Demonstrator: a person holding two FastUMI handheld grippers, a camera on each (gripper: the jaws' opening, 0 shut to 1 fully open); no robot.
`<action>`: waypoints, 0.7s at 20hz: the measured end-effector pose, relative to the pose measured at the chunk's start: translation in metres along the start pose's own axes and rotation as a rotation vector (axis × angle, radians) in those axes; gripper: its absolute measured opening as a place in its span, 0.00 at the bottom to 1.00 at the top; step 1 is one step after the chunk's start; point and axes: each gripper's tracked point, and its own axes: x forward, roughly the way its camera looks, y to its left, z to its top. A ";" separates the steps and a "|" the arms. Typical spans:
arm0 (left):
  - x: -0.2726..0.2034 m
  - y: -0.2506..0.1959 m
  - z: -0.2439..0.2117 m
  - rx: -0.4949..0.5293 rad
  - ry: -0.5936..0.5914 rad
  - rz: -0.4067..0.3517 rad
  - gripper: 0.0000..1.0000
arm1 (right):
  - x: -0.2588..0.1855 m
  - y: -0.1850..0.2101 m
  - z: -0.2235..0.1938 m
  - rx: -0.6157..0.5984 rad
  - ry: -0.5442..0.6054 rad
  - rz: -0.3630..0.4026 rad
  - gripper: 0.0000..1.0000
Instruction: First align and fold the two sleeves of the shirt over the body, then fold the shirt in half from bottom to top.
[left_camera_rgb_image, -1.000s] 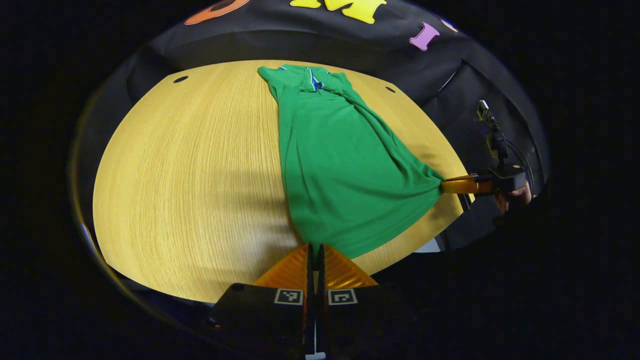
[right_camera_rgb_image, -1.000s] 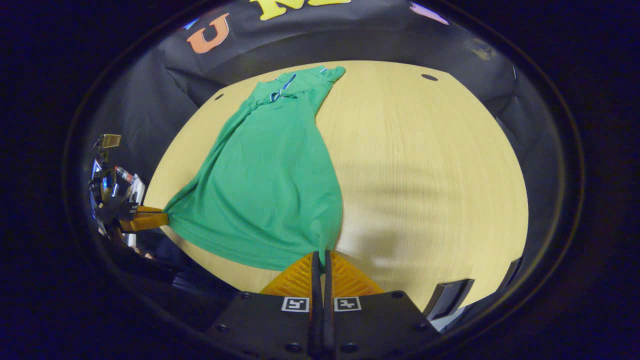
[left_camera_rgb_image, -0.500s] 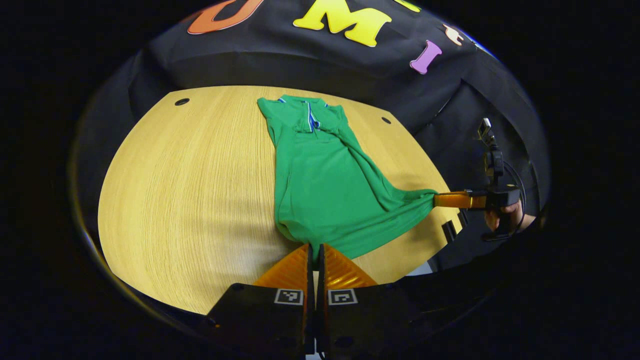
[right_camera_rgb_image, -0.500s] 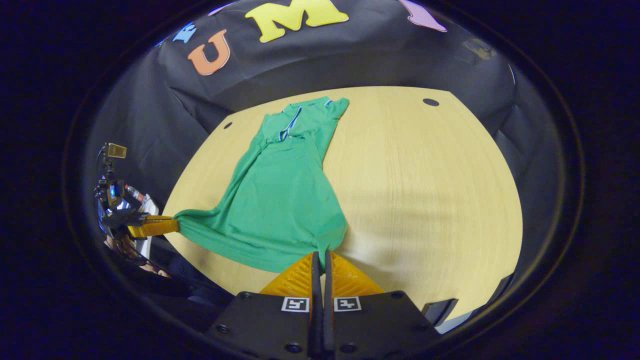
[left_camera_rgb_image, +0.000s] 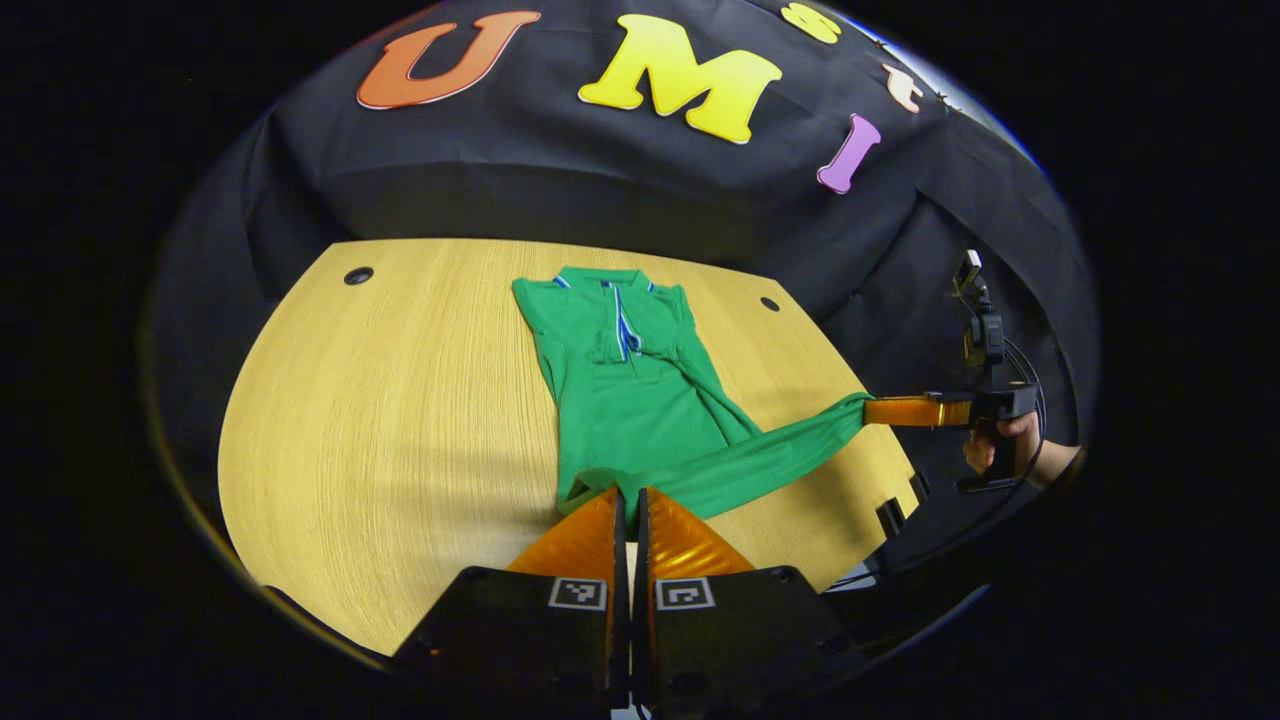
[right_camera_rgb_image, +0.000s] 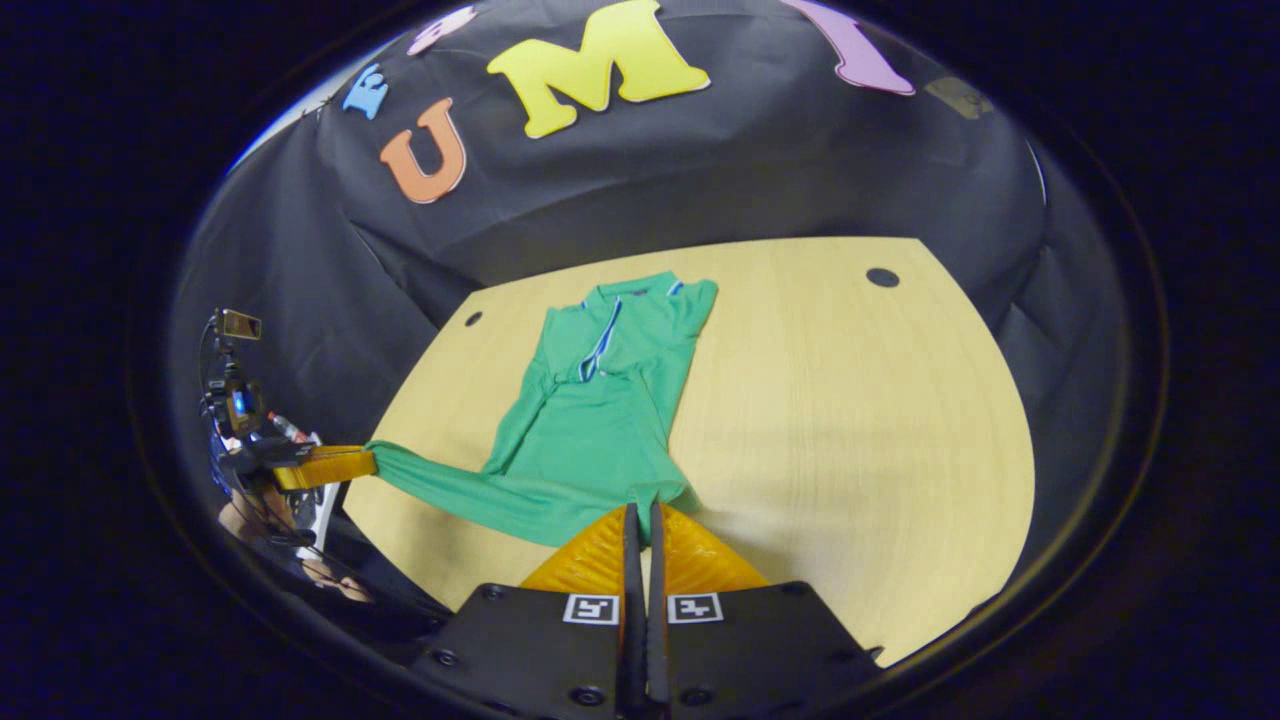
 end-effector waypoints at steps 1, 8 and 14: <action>0.003 0.002 0.009 0.002 -0.012 0.003 0.04 | 0.001 0.004 0.010 0.002 -0.011 0.009 0.03; 0.020 0.016 0.089 0.000 -0.106 -0.001 0.04 | 0.016 0.006 0.094 -0.013 -0.094 0.010 0.03; 0.047 0.039 0.159 0.006 -0.178 -0.008 0.04 | 0.041 -0.004 0.162 -0.049 -0.148 -0.019 0.03</action>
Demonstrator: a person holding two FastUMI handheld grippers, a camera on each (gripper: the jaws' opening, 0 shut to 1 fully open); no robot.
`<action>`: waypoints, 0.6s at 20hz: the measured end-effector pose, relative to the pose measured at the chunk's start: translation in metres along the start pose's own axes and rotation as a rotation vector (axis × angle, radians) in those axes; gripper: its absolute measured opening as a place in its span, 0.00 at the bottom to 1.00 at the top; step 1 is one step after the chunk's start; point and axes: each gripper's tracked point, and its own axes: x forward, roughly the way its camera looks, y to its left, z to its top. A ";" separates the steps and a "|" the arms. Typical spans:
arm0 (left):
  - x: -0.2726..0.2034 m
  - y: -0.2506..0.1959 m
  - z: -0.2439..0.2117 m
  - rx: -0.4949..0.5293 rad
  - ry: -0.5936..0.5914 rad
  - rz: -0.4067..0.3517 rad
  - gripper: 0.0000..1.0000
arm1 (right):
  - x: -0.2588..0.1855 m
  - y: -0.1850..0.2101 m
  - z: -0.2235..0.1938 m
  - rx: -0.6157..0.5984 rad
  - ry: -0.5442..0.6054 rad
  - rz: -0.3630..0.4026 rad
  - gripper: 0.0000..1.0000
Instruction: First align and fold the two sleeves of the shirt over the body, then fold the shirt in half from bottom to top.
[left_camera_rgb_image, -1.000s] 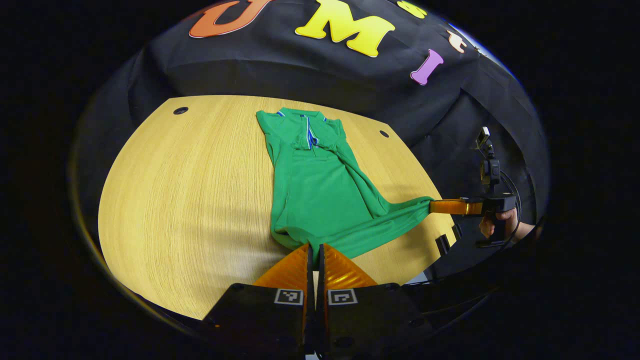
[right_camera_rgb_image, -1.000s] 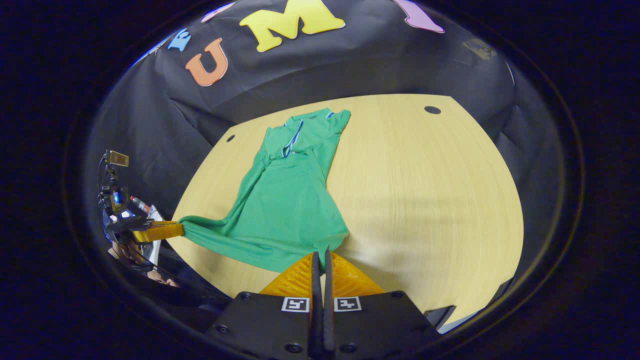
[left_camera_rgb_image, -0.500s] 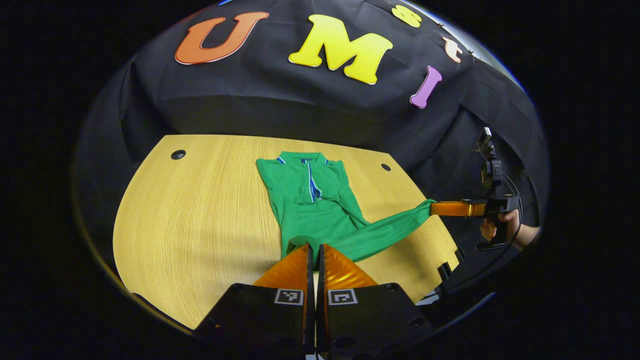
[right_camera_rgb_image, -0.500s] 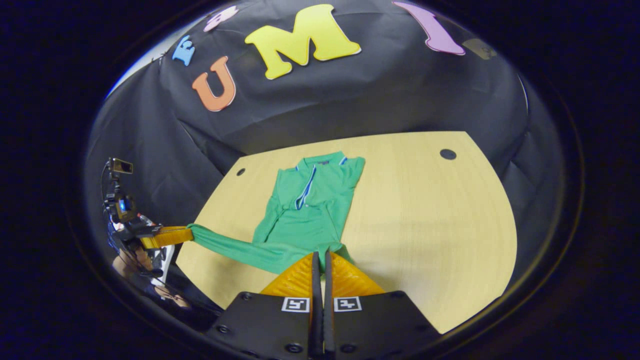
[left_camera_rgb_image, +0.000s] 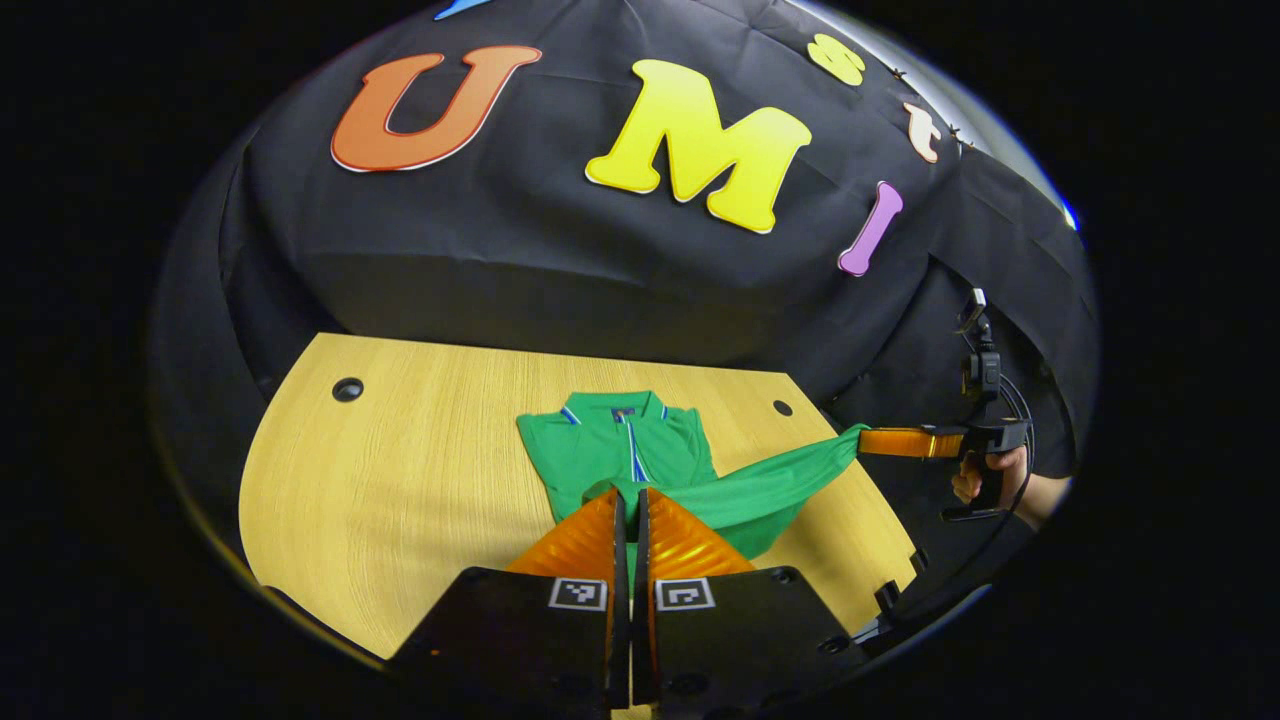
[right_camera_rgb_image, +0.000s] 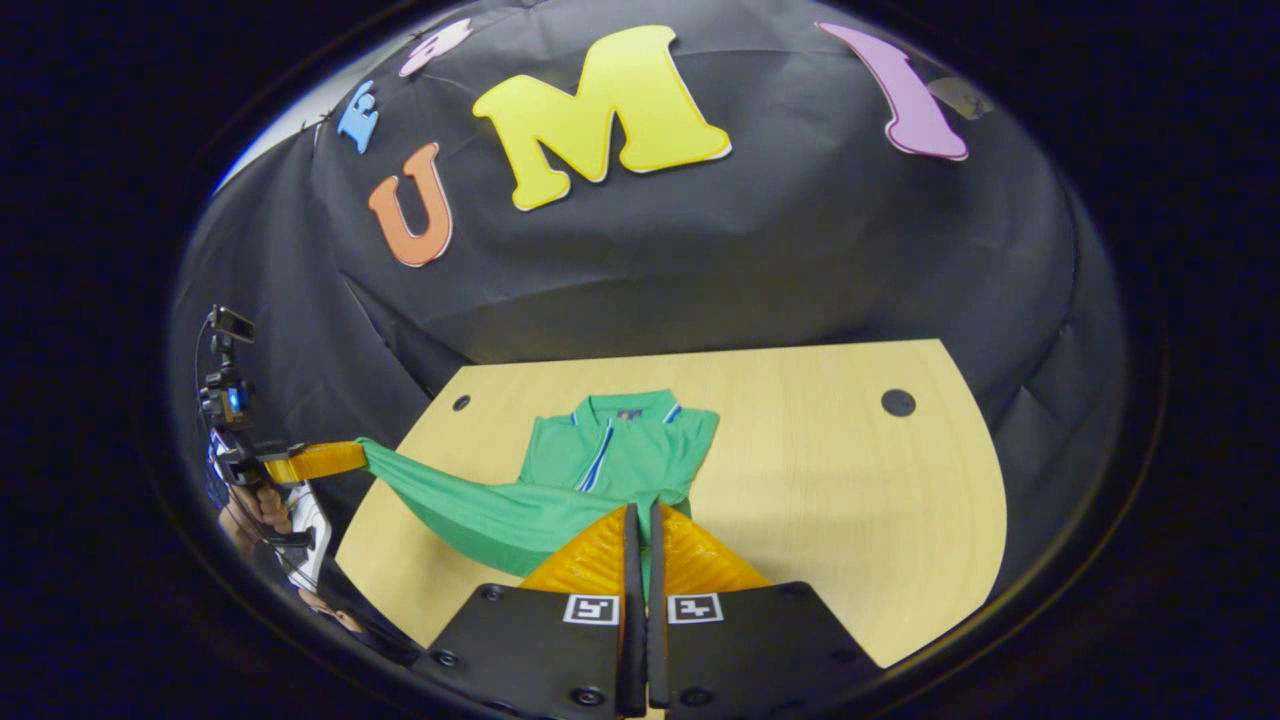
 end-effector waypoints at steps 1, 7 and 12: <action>0.008 0.005 0.008 -0.001 -0.005 0.002 0.04 | 0.008 -0.001 0.009 -0.006 -0.008 -0.001 0.03; 0.067 0.040 0.046 -0.067 -0.061 0.035 0.04 | 0.071 -0.009 0.059 -0.067 -0.054 -0.027 0.03; 0.117 0.087 0.045 -0.079 -0.054 0.133 0.04 | 0.126 -0.027 0.064 -0.060 -0.045 -0.053 0.05</action>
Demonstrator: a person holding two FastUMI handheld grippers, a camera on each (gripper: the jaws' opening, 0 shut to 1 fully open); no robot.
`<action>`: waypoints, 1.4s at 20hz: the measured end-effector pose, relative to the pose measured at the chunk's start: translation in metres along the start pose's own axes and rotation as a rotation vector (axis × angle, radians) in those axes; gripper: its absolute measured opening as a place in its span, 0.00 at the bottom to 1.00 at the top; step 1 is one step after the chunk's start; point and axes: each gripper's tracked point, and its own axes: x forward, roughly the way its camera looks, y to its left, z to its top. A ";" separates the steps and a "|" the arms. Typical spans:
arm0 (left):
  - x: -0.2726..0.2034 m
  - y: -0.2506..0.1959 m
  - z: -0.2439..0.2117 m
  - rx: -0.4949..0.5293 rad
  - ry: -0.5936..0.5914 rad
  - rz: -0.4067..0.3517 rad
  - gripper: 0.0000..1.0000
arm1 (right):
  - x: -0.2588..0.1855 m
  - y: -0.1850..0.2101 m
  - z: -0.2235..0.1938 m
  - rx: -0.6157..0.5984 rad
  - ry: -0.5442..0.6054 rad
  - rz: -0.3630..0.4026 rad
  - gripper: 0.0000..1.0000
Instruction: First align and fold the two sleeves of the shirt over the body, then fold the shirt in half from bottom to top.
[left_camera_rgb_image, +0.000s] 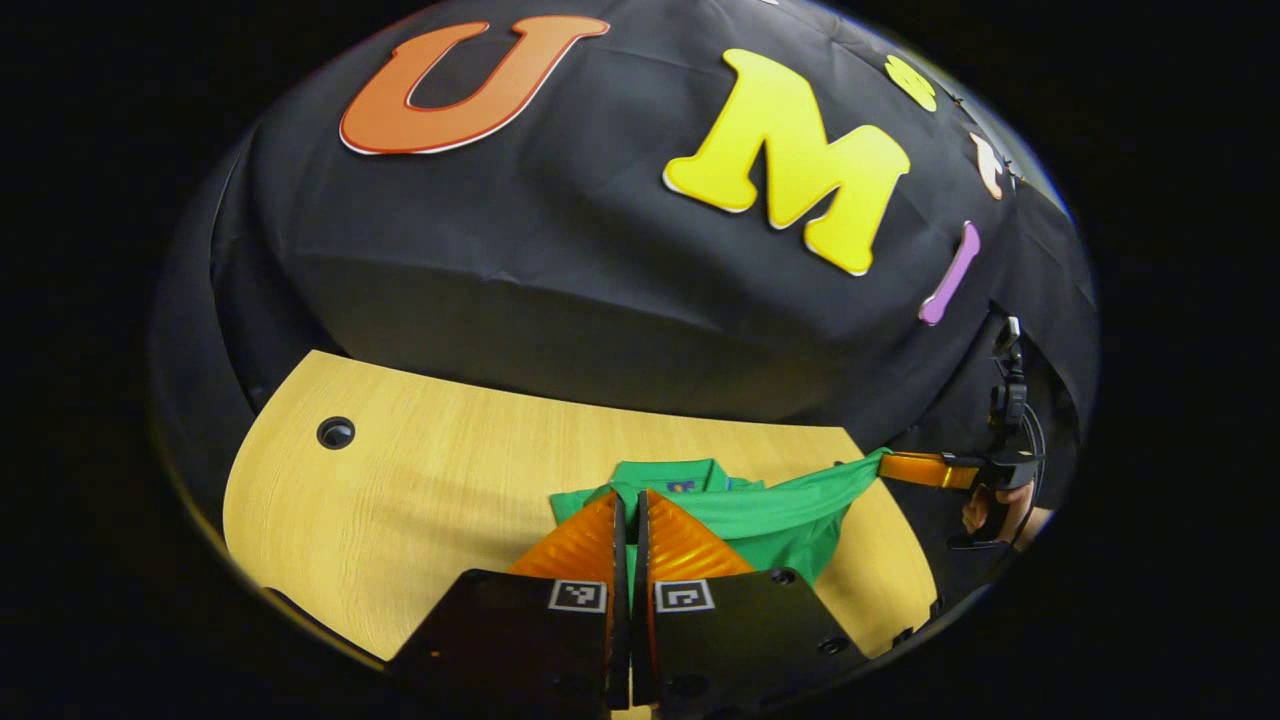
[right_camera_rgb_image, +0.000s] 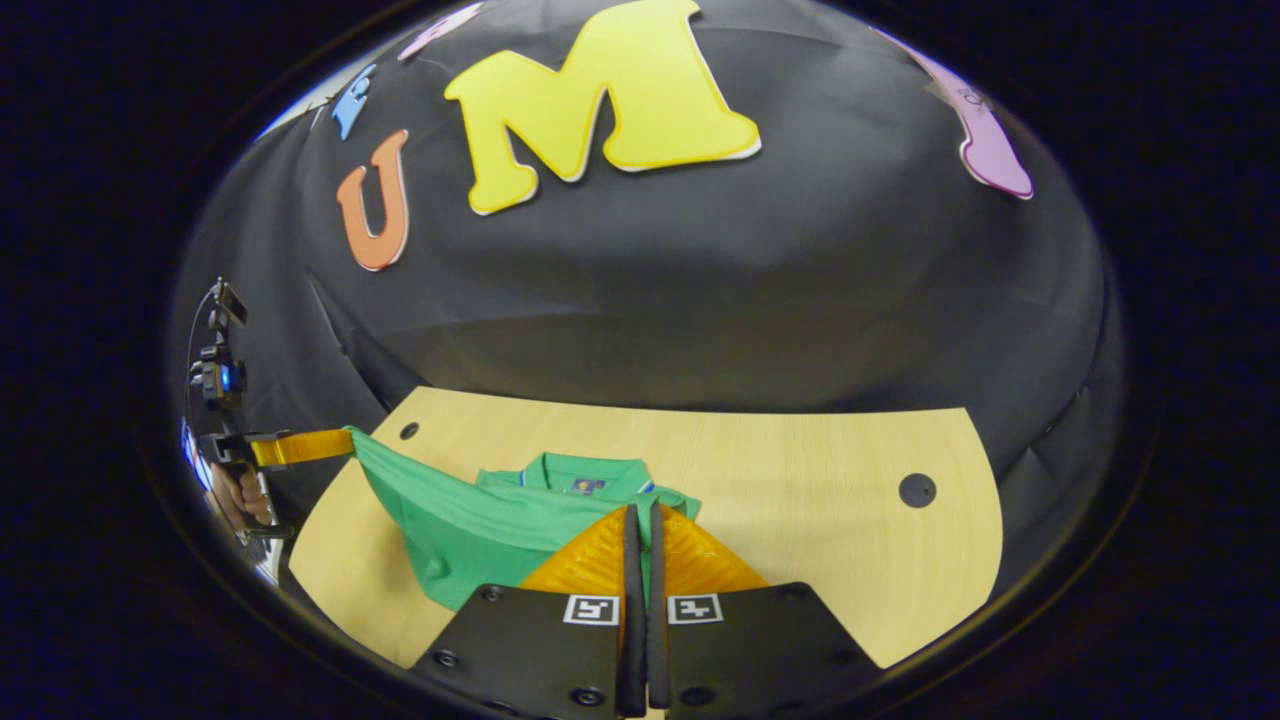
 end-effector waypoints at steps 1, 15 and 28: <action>0.015 0.008 -0.006 0.001 0.014 0.020 0.04 | 0.011 -0.003 -0.001 0.009 0.004 -0.005 0.01; 0.152 0.054 -0.082 0.085 0.124 0.142 0.05 | 0.138 -0.044 -0.045 -0.082 0.056 -0.108 0.01; 0.079 0.020 -0.033 0.205 0.004 0.241 0.83 | 0.068 -0.024 -0.024 -0.051 -0.060 -0.189 0.90</action>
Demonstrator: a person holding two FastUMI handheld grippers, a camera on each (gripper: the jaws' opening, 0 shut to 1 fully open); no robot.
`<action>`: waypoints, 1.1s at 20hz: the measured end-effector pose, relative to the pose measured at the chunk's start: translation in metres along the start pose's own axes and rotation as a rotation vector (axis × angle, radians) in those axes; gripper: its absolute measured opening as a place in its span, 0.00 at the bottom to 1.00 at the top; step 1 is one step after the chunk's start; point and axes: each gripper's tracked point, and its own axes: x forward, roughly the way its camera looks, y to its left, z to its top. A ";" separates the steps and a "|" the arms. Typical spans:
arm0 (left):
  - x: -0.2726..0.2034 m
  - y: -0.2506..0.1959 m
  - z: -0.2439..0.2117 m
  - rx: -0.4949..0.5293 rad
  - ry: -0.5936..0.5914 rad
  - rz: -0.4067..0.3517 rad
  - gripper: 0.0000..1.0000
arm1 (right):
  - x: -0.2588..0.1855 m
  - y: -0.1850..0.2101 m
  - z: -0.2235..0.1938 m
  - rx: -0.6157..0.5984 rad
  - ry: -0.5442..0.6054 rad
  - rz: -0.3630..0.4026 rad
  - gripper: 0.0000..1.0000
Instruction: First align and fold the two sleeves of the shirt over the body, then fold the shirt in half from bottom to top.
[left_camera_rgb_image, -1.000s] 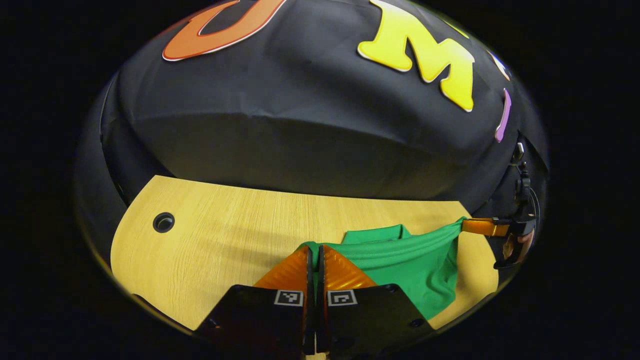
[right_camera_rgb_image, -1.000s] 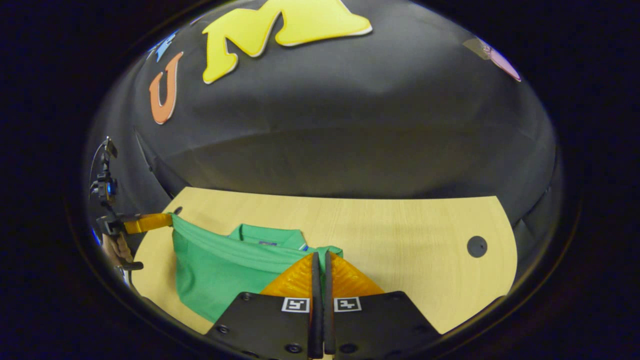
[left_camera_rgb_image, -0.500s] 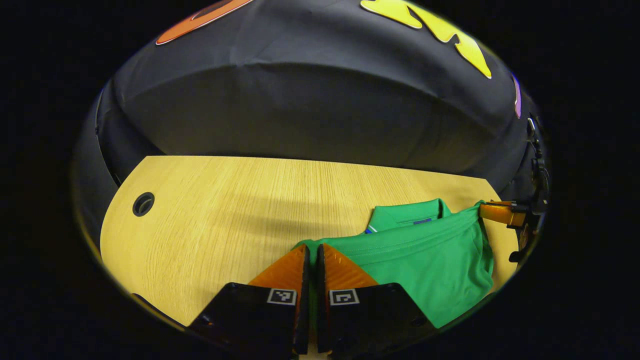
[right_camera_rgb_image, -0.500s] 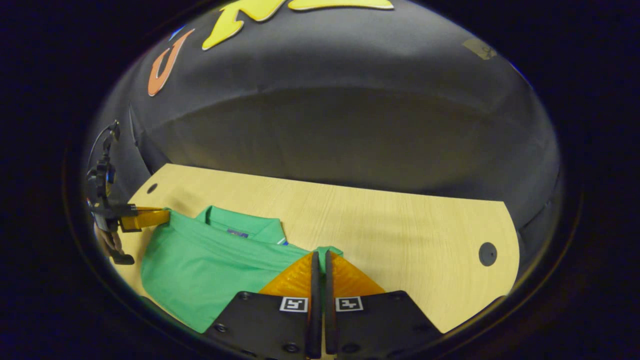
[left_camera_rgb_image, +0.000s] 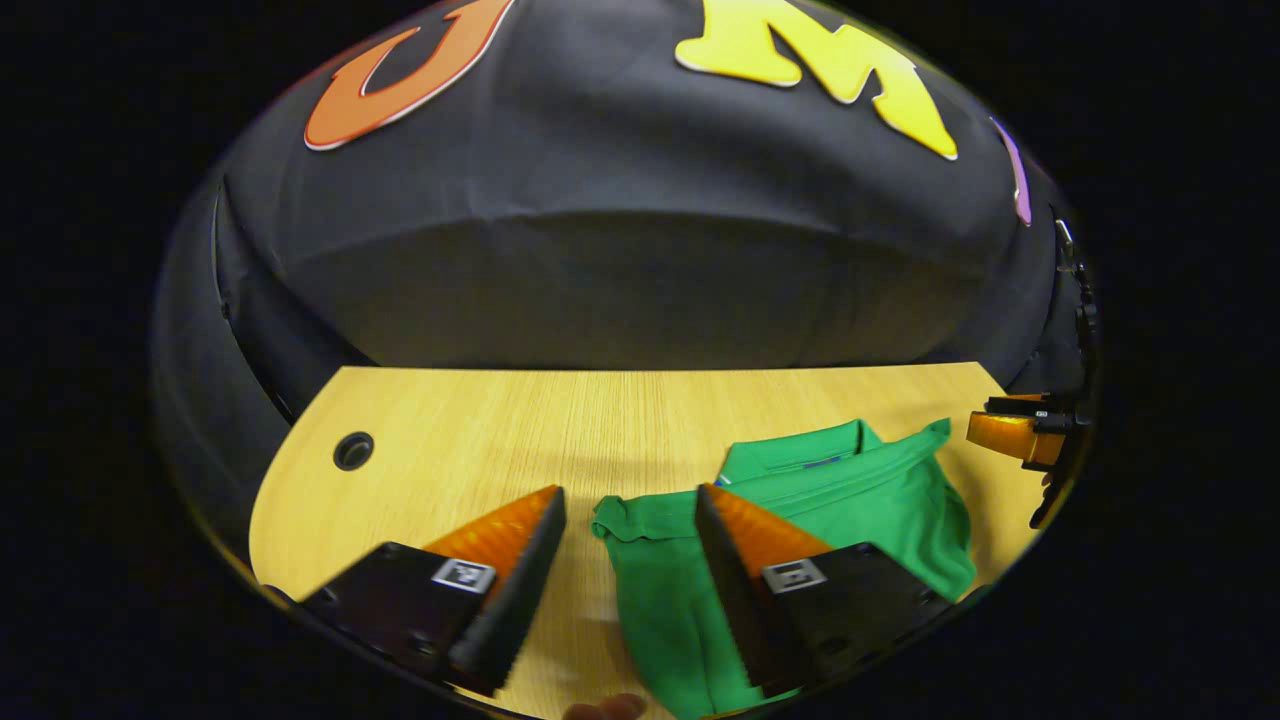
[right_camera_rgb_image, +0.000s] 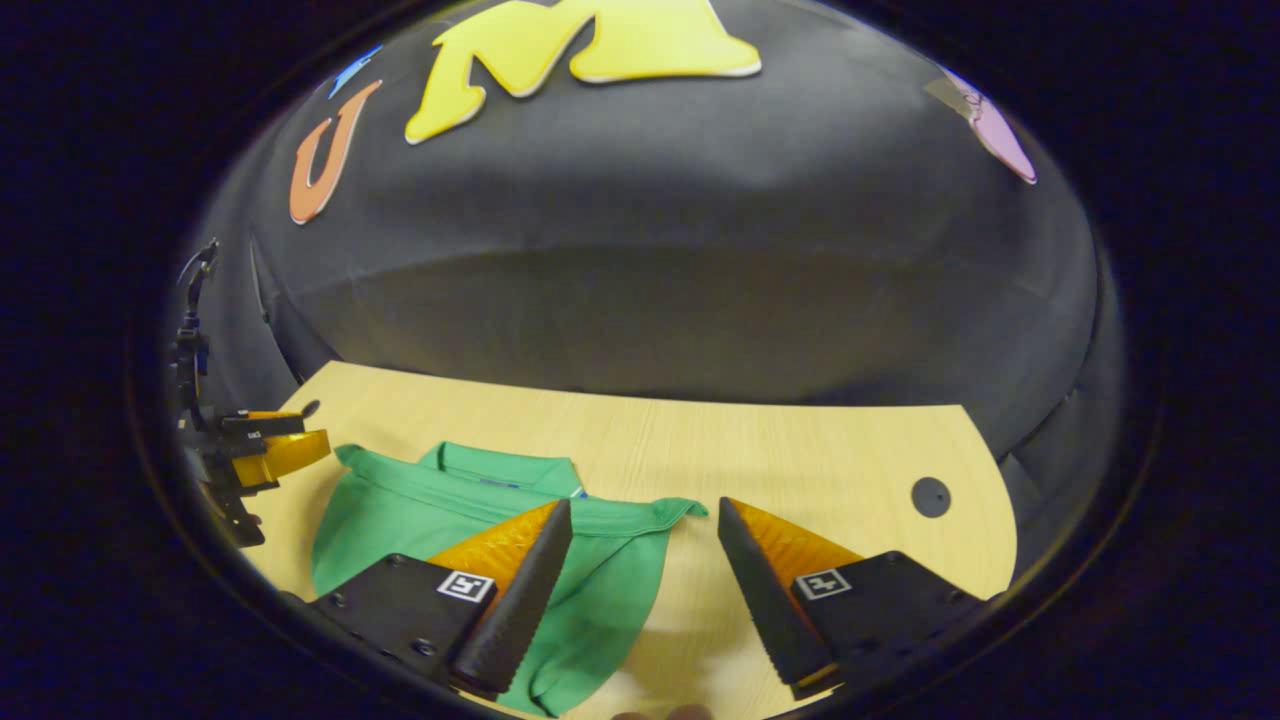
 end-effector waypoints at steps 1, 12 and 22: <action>-0.015 -0.002 0.011 0.011 -0.033 0.011 1.00 | -0.018 0.001 0.005 -0.003 -0.022 -0.010 0.96; -0.265 -0.048 0.123 -0.048 -0.429 0.051 0.99 | -0.295 0.051 0.073 -0.026 -0.397 -0.015 0.97; -0.434 -0.092 0.057 -0.059 -0.560 0.028 0.98 | -0.471 0.076 0.002 0.058 -0.530 -0.082 0.94</action>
